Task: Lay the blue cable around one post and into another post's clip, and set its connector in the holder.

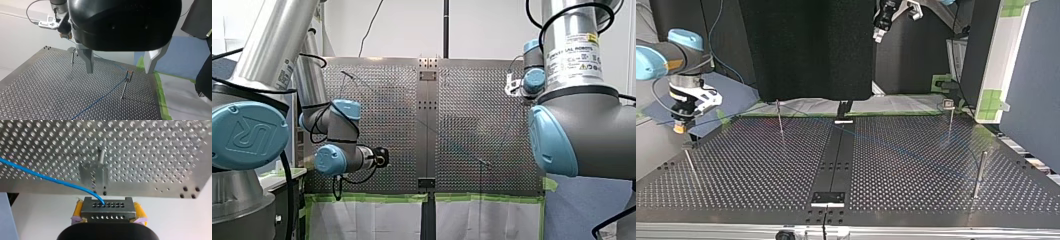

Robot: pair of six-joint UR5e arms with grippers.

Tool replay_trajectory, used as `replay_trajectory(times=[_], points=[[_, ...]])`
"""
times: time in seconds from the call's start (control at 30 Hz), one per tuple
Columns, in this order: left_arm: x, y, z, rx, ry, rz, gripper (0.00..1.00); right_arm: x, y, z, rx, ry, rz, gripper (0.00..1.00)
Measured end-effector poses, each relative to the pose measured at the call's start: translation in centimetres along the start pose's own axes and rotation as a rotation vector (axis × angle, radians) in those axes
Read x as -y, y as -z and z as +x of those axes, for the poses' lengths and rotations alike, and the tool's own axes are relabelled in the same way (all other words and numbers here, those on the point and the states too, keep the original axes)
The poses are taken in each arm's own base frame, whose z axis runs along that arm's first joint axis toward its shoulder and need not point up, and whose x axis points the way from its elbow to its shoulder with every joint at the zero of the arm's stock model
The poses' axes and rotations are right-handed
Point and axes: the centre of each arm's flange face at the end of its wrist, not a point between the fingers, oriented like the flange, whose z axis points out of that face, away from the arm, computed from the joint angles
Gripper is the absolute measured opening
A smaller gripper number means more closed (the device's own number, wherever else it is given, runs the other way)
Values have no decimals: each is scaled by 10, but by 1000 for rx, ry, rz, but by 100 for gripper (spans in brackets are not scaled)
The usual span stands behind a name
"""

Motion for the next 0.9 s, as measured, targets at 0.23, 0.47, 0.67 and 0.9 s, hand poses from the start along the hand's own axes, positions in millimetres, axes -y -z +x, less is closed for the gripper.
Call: replay_trajectory(times=[0.23,0.47,0.67,0.9], points=[[0,0,0,-1,0,-1,100,-10,0,-3,4,6,-22,0],[-1,-1,0,-1,0,-4,100,-18,-4,-16,-10,1,-22,0],[-2,-1,0,-3,-1,-5,100,-24,-14,-19,-45,-31,12,0],[-3,-2,0,-5,0,-10,100,-31,-28,-13,-50,-49,49,0]])
